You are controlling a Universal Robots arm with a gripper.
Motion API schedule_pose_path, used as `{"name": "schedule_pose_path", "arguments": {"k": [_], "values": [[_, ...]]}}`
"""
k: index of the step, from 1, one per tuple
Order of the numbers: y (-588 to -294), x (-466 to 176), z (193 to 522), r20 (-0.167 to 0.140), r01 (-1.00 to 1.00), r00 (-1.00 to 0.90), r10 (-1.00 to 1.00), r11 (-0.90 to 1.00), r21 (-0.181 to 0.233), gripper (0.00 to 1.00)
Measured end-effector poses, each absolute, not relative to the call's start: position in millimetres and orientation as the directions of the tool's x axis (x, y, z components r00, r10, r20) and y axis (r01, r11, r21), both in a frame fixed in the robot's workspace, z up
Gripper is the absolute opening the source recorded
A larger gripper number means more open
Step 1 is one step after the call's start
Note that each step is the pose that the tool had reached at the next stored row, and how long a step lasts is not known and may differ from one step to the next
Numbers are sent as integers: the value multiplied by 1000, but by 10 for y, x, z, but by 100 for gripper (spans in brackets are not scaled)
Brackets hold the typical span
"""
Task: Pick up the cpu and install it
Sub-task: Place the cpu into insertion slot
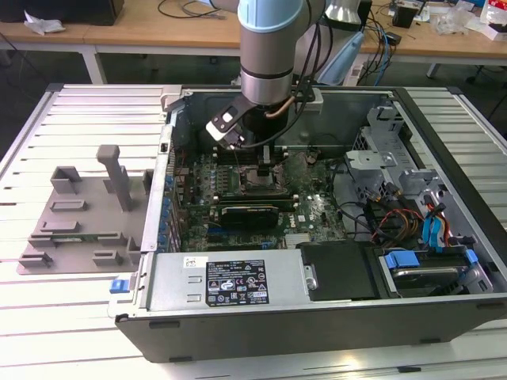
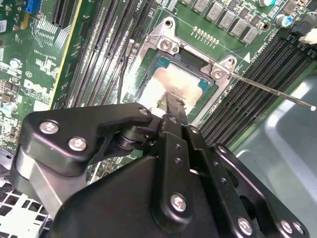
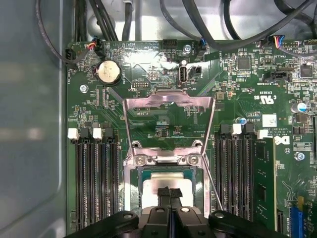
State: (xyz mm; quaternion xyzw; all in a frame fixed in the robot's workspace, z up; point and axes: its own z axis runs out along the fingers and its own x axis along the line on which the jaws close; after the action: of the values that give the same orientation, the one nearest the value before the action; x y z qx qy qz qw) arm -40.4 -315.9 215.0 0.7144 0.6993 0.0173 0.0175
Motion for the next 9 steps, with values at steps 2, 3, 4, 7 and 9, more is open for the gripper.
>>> {"name": "schedule_pose_path", "arguments": {"k": [2,3,4,7,9], "values": [[-3159,-404,2155,0,999,21,1000,-21,49,11],[-3159,-404,2159,0,999,21,1000,-21,49,11],[-3159,-404,2163,0,999,21,1000,-21,49,11],[-3159,-432,2147,0,999,21,1000,-21,49,11],[-3159,-441,2125,0,999,21,1000,-21,49,11]]}}
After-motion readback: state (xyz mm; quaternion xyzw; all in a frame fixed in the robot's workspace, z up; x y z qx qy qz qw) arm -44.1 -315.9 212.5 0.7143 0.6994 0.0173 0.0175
